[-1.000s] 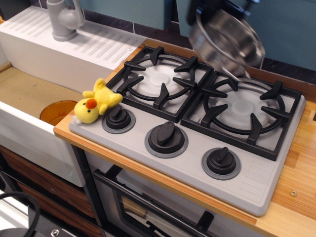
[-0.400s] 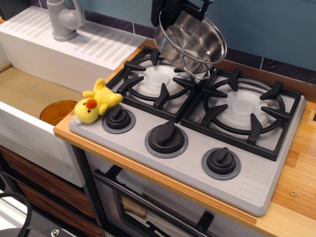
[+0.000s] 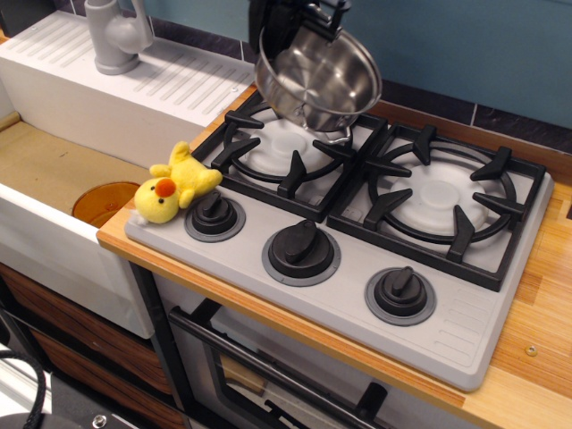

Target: Put pan on stove and put stuffedduck in pan

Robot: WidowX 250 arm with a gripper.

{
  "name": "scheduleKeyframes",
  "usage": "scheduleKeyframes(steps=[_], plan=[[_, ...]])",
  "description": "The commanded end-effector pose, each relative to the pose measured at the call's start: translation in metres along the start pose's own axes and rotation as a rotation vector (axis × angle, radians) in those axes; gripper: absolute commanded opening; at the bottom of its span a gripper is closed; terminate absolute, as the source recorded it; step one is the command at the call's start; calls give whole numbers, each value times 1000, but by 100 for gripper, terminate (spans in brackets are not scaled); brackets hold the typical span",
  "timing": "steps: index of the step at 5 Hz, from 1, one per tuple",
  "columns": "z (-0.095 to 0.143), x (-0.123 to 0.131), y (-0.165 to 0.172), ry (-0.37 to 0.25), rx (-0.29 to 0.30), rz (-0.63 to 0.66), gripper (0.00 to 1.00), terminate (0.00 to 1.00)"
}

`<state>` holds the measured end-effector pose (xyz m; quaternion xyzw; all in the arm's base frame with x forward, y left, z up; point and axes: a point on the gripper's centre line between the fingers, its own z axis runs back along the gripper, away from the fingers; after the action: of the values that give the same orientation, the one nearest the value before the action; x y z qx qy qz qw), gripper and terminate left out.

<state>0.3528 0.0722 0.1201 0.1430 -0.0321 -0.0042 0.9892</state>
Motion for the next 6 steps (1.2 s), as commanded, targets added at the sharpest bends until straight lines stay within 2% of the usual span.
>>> scheduleKeyframes(steps=[1, 2, 4, 5, 6], plan=[[1, 9, 19, -81, 1, 20, 0, 0], [-12, 13, 18, -97, -11, 18, 0, 0], [-37, 15, 12, -85, -44, 8, 0, 0], [-48, 15, 12, -89, -43, 6, 100, 0], [-51, 16, 17, -113, -44, -15, 100, 0]])
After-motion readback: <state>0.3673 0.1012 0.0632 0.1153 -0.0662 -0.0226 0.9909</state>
